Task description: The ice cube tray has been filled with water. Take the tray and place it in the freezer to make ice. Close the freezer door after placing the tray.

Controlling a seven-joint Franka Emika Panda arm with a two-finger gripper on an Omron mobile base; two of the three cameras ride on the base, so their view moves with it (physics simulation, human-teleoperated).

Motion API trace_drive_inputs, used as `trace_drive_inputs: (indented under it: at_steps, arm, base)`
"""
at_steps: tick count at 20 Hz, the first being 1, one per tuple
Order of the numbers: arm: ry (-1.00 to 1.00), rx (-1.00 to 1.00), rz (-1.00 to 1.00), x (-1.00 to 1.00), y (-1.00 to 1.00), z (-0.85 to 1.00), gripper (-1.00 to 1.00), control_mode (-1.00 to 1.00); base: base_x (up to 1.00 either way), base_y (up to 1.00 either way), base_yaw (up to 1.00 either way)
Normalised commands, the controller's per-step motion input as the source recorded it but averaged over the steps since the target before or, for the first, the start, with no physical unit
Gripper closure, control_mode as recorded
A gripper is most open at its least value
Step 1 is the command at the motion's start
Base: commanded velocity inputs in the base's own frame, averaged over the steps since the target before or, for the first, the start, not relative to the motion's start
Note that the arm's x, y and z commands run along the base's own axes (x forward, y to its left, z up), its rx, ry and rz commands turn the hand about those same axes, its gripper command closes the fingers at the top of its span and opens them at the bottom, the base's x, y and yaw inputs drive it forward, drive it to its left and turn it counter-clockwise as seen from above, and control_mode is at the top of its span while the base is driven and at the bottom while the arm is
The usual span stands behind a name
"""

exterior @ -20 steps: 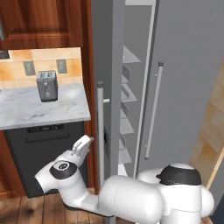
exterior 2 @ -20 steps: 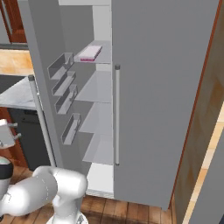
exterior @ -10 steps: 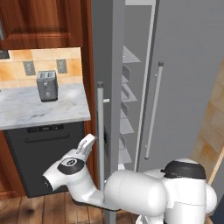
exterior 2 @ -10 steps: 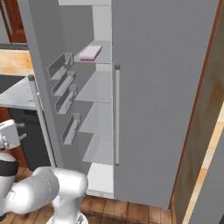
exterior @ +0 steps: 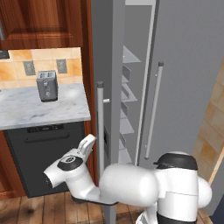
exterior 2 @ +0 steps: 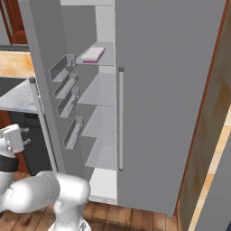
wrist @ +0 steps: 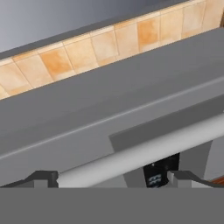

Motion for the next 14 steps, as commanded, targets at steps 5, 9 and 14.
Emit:
trace_drive_inputs:
  at_steps: [5, 9, 14]
  arm:
    - [0.01, 0.0, -0.08, 0.3, 0.09, -0.08, -1.0, -1.0]
    - [0.01, 0.0, -0.06, 0.35, 0.15, -0.07, -1.0, -1.0]
    - [0.02, 0.0, -0.05, 0.36, 0.2, -0.11, -1.0, -1.0]
  base:
    - [0.0, 0.0, 0.0]
    - [0.0, 0.0, 0.0]
    - [0.0, 0.0, 0.0]
